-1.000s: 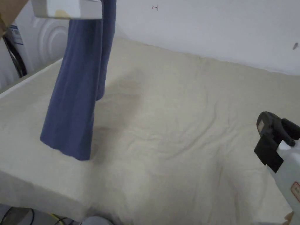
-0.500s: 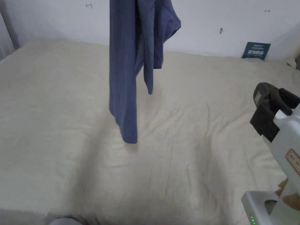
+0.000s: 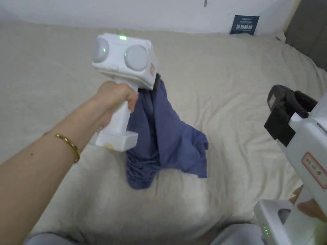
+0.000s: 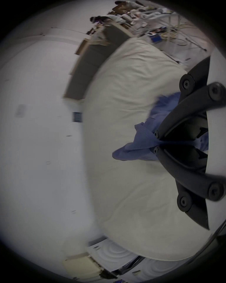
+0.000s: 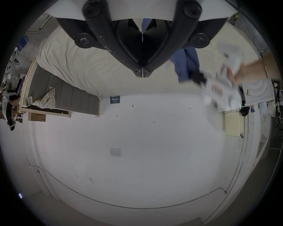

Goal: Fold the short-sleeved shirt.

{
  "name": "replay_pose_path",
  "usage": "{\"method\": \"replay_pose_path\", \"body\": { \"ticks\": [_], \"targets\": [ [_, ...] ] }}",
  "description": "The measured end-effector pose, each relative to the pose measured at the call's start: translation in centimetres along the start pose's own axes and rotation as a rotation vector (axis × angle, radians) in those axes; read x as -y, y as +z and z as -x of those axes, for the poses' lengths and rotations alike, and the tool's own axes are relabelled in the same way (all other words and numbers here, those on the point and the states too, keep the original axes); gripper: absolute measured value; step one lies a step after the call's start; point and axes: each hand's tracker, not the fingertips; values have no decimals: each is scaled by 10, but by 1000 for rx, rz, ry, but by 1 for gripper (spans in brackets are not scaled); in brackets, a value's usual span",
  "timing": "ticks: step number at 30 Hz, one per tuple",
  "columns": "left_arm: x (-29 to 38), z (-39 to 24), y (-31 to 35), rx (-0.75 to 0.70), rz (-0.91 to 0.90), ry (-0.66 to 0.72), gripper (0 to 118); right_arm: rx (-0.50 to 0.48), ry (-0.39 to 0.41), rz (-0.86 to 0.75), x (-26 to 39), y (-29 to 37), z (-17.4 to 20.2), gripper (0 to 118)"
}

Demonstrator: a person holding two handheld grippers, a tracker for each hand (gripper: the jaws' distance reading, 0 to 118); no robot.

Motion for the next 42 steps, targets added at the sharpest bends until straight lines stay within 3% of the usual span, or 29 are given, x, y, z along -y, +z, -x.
{"method": "replay_pose_path", "body": {
  "ticks": [6, 8, 10, 11, 13, 15, 20, 26, 28, 29, 31, 33, 34, 37, 42],
  "targets": [
    [101, -16, -62, 30, 250, 51, 5, -3, -5, 49, 12, -13, -1, 1],
    [114, -8, -72, 34, 247, 117, 17, -9, -12, 62, 15, -18, -1, 1],
    [114, 1, -69, 43, 222, 183, 21, -16, -13, 72, 18, -22, 2, 1],
    [110, 7, -66, 56, 208, 206, 32, -22, -12, 77, 20, -24, 3, 1],
    [99, 18, -51, 84, 159, 241, 83, -34, -7, 83, 22, -28, 6, 1],
    [85, 31, -28, 73, 37, 259, 118, -41, 2, 84, 23, -30, 9, 1],
    [63, 57, 59, -7, -337, 301, 118, -53, 8, 74, 22, -37, 17, 1],
    [87, 70, 129, -381, -665, 185, 118, -55, 16, 34, 19, -43, 24, 1],
    [98, 73, 138, -461, -693, 145, 115, -57, 14, 22, 19, -44, 26, 1],
    [104, 72, 142, -487, -691, 130, 108, -56, 16, 19, 20, -45, 27, 1],
    [117, 68, 150, -499, -688, 96, 61, -57, 20, 17, 21, -46, 29, 1],
    [128, 65, 151, -518, -684, 86, 6, -60, 27, 20, 24, -47, 31, 1],
    [131, 65, 151, -513, -678, 92, 1, -61, 29, 23, 25, -47, 32, 1],
    [140, 69, 151, -440, -631, 155, 0, -69, 26, 35, 29, -46, 35, 1],
    [148, 65, 137, -419, -531, 109, 0, -72, 22, 57, 36, -46, 35, 1]
  ]
}}
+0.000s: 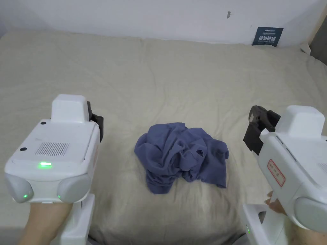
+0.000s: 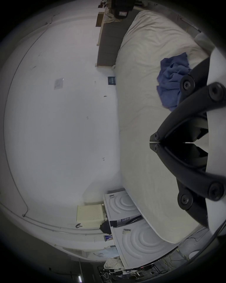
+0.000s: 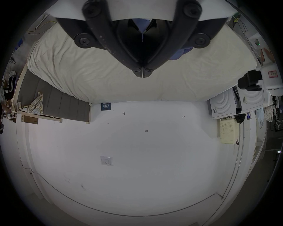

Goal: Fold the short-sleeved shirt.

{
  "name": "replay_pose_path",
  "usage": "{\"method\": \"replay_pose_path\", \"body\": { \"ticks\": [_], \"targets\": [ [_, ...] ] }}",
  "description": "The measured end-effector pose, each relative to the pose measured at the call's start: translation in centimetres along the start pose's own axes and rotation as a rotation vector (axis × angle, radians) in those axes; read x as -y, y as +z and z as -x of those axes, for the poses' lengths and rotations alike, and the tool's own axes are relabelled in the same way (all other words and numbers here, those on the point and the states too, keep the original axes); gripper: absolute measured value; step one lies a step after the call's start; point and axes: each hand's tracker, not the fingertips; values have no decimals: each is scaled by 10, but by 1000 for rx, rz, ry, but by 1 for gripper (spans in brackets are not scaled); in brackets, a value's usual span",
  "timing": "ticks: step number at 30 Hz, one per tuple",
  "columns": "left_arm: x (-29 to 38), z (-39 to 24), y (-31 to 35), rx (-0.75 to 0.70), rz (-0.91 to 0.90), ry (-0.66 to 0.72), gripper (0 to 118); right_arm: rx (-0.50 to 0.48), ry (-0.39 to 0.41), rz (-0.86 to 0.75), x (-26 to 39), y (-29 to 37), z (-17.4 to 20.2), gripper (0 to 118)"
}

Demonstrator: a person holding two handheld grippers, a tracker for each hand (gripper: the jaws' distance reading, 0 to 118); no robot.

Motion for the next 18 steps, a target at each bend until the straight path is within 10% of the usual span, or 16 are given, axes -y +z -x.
{"method": "replay_pose_path", "body": {
  "ticks": [8, 13, 18],
  "targets": [
    [-6, -10, -62, 150, 241, 123, 3, -3, 4, 25, 5, -2, -5, 1],
    [-1, -25, -145, 266, 514, 133, 116, 11, -17, 44, 8, -6, -14, 1],
    [20, -62, -211, 249, 690, -27, 118, 24, -29, 86, 15, -16, -23, 1]
  ]
}}
